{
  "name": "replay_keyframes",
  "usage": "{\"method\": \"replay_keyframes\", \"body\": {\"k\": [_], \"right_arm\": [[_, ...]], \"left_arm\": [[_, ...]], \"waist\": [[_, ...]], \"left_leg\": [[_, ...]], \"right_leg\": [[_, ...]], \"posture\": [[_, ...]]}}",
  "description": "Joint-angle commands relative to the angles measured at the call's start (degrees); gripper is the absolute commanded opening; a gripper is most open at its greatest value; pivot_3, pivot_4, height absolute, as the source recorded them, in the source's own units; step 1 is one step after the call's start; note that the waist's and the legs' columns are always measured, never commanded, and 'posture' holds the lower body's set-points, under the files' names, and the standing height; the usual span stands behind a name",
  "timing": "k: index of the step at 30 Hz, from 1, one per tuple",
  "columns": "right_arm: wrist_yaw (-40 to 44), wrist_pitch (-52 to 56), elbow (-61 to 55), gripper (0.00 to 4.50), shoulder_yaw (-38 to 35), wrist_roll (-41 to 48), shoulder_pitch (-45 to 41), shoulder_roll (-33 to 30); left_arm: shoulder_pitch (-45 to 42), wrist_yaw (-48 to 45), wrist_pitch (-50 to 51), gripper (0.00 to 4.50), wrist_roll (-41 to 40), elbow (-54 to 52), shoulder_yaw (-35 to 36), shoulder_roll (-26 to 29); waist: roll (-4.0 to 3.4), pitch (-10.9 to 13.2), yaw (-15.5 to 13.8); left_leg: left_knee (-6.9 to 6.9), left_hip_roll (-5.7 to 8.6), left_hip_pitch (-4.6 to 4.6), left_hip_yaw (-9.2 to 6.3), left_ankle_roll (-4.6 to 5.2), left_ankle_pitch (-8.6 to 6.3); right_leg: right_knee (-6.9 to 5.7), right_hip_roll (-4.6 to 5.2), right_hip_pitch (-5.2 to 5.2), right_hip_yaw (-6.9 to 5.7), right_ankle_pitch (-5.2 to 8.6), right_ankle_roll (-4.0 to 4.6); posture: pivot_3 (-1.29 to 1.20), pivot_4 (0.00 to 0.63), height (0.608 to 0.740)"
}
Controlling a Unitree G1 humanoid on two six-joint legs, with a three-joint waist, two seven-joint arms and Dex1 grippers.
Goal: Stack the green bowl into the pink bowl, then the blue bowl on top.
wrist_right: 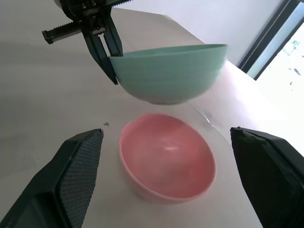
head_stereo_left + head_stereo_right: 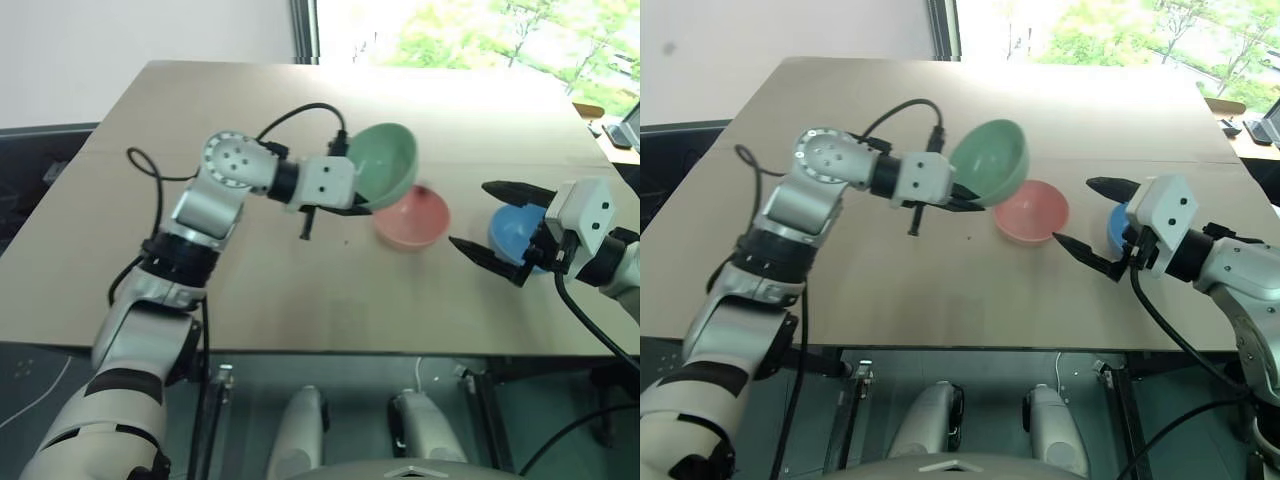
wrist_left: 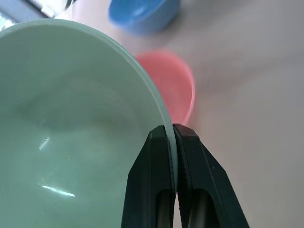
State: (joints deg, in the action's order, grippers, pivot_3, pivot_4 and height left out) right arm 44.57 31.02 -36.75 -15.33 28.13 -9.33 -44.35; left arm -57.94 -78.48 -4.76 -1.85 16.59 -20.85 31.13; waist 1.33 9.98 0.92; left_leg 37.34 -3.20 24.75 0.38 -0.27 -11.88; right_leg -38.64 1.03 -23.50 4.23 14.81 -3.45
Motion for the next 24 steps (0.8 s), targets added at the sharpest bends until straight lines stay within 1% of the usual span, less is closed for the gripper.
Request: {"method": "replay_keyframes", "body": {"k": [1,5,9,12,15,20,24], "right_arm": [[-1.36,1.05,-4.05,4.5,-4.68,2.08,1.97,-1.06],[-2.03,3.71,-7.62,4.5,-10.31,5.45,7.74,-1.22],[-3.43,7.23,-10.91,4.5,-17.42,11.91,14.45,0.53],[-4.97,8.46,-10.92,4.5,-22.1,16.88,18.24,2.19],[-3.26,6.92,-9.32,4.5,-26.01,17.7,23.39,3.51],[-0.42,4.25,-6.86,4.5,-28.95,19.65,26.76,3.86],[0.61,2.77,-4.71,4.5,-27.69,18.96,26.22,2.67]], "left_arm": [[-3.62,-0.48,-7.38,0.07,3.32,6.86,-1.81,-1.83],[-6.44,-0.56,-12.93,0.07,6.07,13.74,-2.99,-3.17],[-8.55,-1.26,-17.08,0.07,7.1,17.79,-3.36,-4.43],[-9.96,-1.66,-19.35,0.07,7.39,20.35,-3.53,-5.68],[-11.24,-1.99,-21.13,0.07,7.59,22.55,-3.51,-6.92],[-11.95,-3.86,-22.23,0.07,7.09,23.99,-3.3,-7.4],[-12.6,-4.55,-22.72,0.07,7.41,25.38,-3.1,-7.69]], "waist": [[0.0,0.0,0.05],[0.0,0.0,-0.04],[0.01,0.01,-0.4],[0.02,0.0,-0.31],[0.02,0.0,-0.42],[0.01,-0.01,0.17],[0.01,-0.01,0.05]], "left_leg": [[-0.01,0.0,0.0,-0.02,0.0,0.0],[-0.02,0.0,0.01,-0.04,0.0,0.0],[0.0,0.01,0.06,-0.04,0.01,0.0],[0.01,0.02,0.06,-0.06,0.01,0.0],[0.01,0.02,0.05,-0.11,0.01,0.0],[0.01,0.02,0.0,-0.09,0.01,0.0],[0.0,0.01,-0.02,-0.1,0.01,0.0]], "right_leg": [[-0.02,-0.02,-0.01,0.0,0.0,0.0],[-0.02,-0.03,-0.03,0.0,0.0,0.01],[0.02,0.0,-0.01,-0.01,0.01,0.0],[0.04,0.01,0.02,-0.04,0.01,-0.01],[0.05,0.01,0.06,-0.08,0.01,-0.01],[0.03,-0.01,0.06,-0.04,0.01,-0.01],[-0.03,-0.02,0.05,-0.04,0.02,-0.02]], "posture": [[0.0,0.15,0.74],[0.0,0.15,0.74],[0.0,0.15,0.74],[0.0,0.15,0.74],[0.0,0.15,0.74],[0.0,0.15,0.74],[0.0,0.15,0.74]]}}
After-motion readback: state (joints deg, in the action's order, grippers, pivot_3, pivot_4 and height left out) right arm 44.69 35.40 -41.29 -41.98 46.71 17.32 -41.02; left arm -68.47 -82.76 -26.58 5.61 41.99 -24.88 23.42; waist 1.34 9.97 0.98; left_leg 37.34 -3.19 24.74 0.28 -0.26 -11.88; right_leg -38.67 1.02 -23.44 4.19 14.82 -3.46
